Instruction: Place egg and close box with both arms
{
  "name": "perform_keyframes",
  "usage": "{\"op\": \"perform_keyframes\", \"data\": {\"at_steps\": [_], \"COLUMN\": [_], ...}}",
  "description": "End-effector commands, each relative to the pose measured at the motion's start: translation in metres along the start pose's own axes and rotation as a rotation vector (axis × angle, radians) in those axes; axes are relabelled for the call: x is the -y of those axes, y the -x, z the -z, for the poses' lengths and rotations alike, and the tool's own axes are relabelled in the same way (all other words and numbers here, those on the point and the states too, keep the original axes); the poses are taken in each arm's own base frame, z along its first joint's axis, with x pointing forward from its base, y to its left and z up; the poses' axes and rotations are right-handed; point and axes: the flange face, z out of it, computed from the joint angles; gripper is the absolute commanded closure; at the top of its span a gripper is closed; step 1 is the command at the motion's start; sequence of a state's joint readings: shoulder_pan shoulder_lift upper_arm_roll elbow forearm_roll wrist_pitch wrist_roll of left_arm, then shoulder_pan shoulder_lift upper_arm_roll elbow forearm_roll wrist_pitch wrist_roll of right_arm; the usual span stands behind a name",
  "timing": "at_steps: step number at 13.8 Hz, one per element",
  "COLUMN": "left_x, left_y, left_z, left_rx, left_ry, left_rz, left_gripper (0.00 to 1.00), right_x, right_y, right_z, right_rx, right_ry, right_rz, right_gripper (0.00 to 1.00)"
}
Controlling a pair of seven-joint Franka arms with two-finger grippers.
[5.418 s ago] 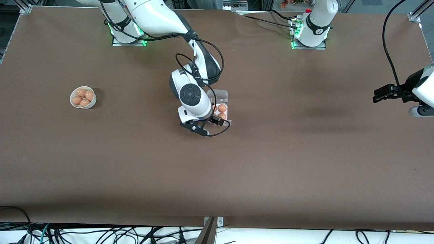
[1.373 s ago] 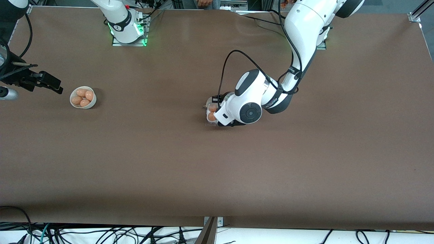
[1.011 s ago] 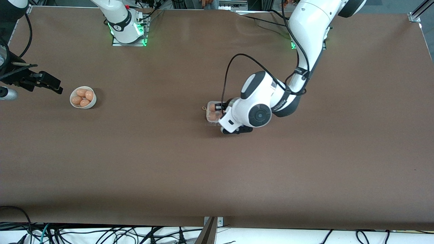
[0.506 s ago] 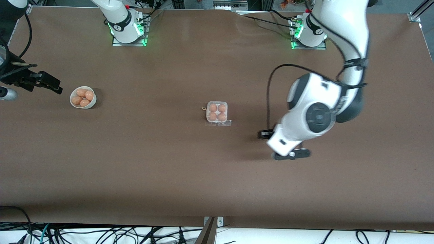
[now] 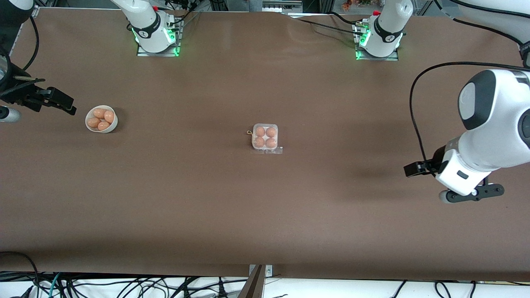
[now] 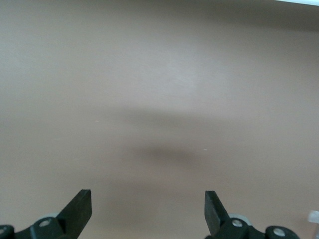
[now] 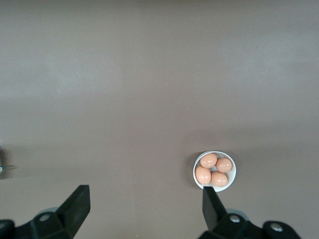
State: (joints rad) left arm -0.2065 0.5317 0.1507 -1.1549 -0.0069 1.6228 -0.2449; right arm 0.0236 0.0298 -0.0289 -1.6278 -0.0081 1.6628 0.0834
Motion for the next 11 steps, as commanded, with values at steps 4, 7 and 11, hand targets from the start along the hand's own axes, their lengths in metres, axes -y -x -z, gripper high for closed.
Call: {"op": "perform_keyframes", "data": {"at_steps": [4,7,11], "left_x": [0.067,0.099,0.101], "left_y": [0.032,0.069,0.106], "left_z": [0.053,0.064,0.06], "left_rx": [-0.008,0.014,-0.03], "left_ry": [-0.033,-0.001,0.033], "left_rz": [-0.009,-0.105,-0.125], "left_gripper": [0.0,0.0,0.0], "right_x": [-0.002,-0.002,-0.002], "right_y": [-0.001,-0.001,-0.001], "right_z": [0.006,0.006,0.005], "right_rx": [0.003,0.003,0.005], "right_ry": [0.006,0.006,0.006], "right_rz": [0.003,0.003,0.003], "right_gripper": [0.0,0.0,0.0]}}
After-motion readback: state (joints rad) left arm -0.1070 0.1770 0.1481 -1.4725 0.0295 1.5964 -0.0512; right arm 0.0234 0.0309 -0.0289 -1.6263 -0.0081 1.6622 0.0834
